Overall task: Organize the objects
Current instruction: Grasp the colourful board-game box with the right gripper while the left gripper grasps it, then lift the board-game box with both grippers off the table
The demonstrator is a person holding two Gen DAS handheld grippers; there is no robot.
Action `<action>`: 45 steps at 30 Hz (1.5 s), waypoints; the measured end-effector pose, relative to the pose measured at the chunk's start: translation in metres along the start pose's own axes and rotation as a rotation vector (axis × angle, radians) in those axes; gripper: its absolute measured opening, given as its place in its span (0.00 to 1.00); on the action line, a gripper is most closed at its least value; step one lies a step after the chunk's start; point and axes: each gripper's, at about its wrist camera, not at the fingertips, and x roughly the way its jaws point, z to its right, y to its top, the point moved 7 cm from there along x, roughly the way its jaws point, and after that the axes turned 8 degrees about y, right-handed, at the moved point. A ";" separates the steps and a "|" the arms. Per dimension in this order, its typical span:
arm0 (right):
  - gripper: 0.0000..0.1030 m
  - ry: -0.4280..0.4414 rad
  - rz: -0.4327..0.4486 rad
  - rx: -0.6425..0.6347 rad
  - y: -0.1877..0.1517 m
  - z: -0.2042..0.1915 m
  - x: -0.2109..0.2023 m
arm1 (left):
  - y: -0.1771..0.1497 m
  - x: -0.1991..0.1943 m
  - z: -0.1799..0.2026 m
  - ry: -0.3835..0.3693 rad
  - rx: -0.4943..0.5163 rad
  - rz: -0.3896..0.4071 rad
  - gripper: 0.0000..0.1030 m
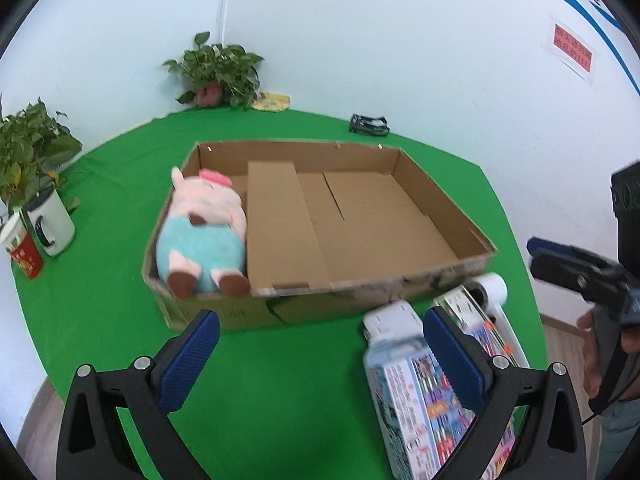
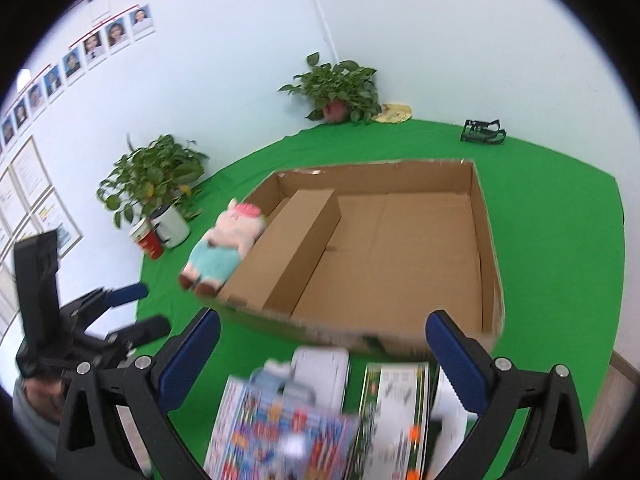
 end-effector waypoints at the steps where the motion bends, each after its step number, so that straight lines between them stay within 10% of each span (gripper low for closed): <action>1: 0.99 0.022 -0.019 0.011 -0.013 0.000 -0.004 | -0.008 0.000 0.003 -0.016 -0.002 -0.017 1.00; 7: 0.99 0.132 -0.202 0.072 -0.098 -0.010 0.000 | -0.067 0.011 0.027 -0.152 -0.020 -0.164 0.99; 15: 1.00 0.103 -0.251 0.084 -0.126 -0.024 0.018 | -0.111 0.037 0.049 -0.343 -0.106 -0.322 0.94; 27: 1.00 0.193 -0.297 0.046 -0.127 -0.068 0.051 | -0.124 0.050 0.025 -0.392 -0.157 -0.363 0.75; 45: 0.77 0.063 -0.333 0.051 -0.140 -0.060 0.076 | -0.127 0.027 0.002 -0.327 -0.188 -0.370 0.52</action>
